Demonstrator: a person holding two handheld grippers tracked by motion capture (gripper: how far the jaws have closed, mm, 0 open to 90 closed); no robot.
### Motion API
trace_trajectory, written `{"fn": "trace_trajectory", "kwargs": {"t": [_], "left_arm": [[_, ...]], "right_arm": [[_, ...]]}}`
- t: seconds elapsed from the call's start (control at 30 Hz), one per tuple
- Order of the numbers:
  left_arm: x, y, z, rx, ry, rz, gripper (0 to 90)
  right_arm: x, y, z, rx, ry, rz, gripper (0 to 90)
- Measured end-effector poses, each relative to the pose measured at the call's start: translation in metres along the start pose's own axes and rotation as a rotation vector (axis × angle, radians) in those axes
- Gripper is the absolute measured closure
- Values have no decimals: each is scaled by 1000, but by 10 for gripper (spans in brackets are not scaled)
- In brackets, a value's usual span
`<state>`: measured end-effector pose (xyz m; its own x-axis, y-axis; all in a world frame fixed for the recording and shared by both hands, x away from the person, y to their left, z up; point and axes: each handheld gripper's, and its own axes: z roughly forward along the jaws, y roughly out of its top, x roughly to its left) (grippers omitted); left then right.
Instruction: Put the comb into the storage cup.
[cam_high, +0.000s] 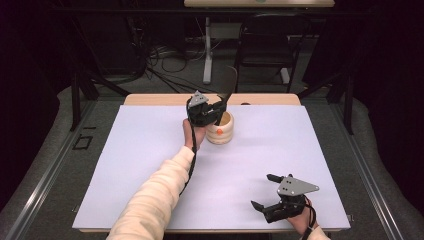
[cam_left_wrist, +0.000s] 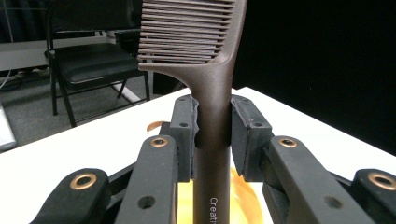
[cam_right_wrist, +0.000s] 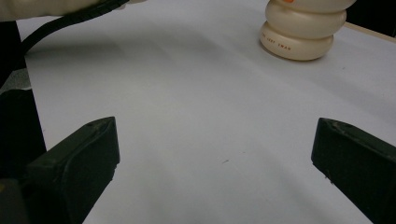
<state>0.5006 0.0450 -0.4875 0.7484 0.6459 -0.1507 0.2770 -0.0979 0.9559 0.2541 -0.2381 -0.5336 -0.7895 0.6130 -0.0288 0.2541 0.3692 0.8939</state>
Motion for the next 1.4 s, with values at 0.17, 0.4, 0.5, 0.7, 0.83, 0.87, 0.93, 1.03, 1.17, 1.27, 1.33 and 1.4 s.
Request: {"fn": "trace_trajectory", "kwargs": {"t": [0.17,0.4,0.5,0.7,0.83,0.87,0.93,1.03,1.17,1.27,1.33,1.4], "left_arm": [[0,0,0,15,-2,13,722],[-1,0,1,29,-3,22,722],[-1,0,2,29,0,26,722],[0,-2,2,43,-10,28,722],[-1,-4,3,52,-9,35,722],[-1,-4,3,53,-9,35,722],[-1,-4,3,53,-8,35,722],[-1,-3,3,54,-7,37,722],[0,-4,3,51,3,38,723],[1,-5,3,48,11,44,723],[1,-5,3,44,14,49,723],[1,-6,3,35,25,51,723]], "right_arm": [[0,0,0,0,-1,0,6],[0,0,0,-2,-1,-1,6],[0,0,0,0,-2,-1,6],[0,0,0,0,-1,-2,6],[0,0,0,-3,-1,-1,6],[0,0,0,-2,-1,-1,6],[0,0,0,0,-1,-1,6],[0,0,0,0,-1,-2,6],[0,0,0,0,-2,-2,6],[0,0,0,-3,-1,-1,6],[0,0,0,-4,-1,0,6],[0,0,-1,-8,2,-2,6]]}}
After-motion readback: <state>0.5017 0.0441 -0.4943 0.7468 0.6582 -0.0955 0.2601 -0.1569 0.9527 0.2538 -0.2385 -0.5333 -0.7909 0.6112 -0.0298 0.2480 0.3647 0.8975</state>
